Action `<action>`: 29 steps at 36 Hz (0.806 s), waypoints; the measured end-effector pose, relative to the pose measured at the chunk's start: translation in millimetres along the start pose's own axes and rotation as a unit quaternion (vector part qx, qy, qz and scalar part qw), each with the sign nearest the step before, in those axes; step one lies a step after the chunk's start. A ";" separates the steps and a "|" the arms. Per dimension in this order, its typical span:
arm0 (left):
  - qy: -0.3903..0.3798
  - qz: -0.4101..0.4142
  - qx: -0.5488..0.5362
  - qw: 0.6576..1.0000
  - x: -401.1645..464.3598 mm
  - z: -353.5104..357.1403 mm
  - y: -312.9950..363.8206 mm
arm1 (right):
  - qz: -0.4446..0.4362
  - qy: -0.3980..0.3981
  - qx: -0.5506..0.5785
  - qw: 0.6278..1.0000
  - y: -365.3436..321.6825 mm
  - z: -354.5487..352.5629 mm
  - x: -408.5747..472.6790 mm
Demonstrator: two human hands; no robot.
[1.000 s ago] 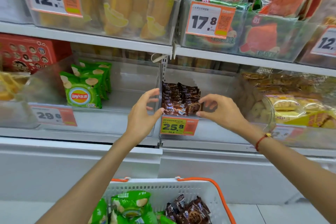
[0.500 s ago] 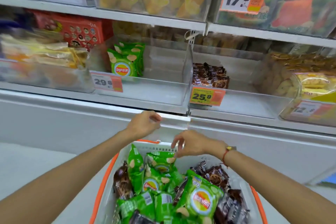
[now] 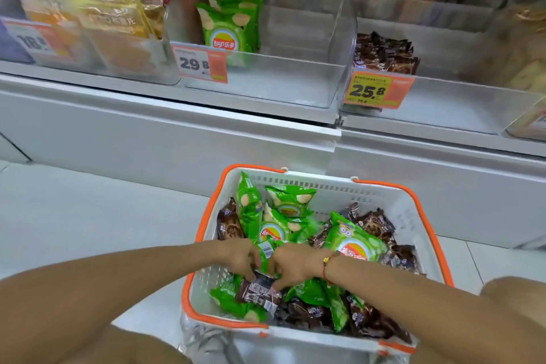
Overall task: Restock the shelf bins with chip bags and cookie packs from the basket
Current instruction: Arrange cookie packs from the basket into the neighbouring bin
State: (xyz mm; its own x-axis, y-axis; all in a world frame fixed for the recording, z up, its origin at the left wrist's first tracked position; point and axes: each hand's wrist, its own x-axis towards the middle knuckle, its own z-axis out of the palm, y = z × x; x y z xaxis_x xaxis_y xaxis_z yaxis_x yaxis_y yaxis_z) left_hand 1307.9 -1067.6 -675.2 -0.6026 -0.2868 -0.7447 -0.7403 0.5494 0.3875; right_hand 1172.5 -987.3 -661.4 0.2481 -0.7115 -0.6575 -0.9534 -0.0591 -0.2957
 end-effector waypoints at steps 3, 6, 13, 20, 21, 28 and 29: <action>0.006 0.010 -0.012 1.000 2.2 -1.1 -4.2 | 0.011 -0.015 0.041 0.999 -0.9 0.2 3.5; 0.015 0.023 -0.042 0.999 1.8 -6.1 -7.2 | 0.025 -0.027 0.086 0.996 -0.9 -10.3 1.5; 0.154 0.099 -0.173 0.968 -11.0 -42.4 9.6 | 0.064 0.034 0.123 0.990 20.0 -76.0 -39.1; 0.350 0.182 -0.186 0.900 -46.1 -95.6 54.6 | 0.117 0.170 0.426 0.881 54.4 -128.8 -86.3; 0.345 0.193 -0.185 0.900 -49.6 -100.6 59.1 | 0.116 0.178 0.456 0.864 57.4 -132.8 -90.7; 0.425 0.211 -0.233 0.849 -56.0 -115.2 86.0 | 0.083 0.148 0.659 0.733 57.7 -146.4 -113.4; 0.421 0.215 -0.265 0.841 -57.3 -117.3 89.0 | 0.075 0.151 0.662 0.731 57.4 -147.3 -117.3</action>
State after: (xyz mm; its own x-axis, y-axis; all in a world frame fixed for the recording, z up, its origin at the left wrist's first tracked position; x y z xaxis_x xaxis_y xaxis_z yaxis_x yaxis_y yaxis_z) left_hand 1241.5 -1094.3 -534.3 -0.6803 -0.7276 0.0880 -0.2953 0.3820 0.8757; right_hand 1063.4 -1010.4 -499.1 -0.0816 -0.7748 -0.6269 0.0845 0.6213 -0.7790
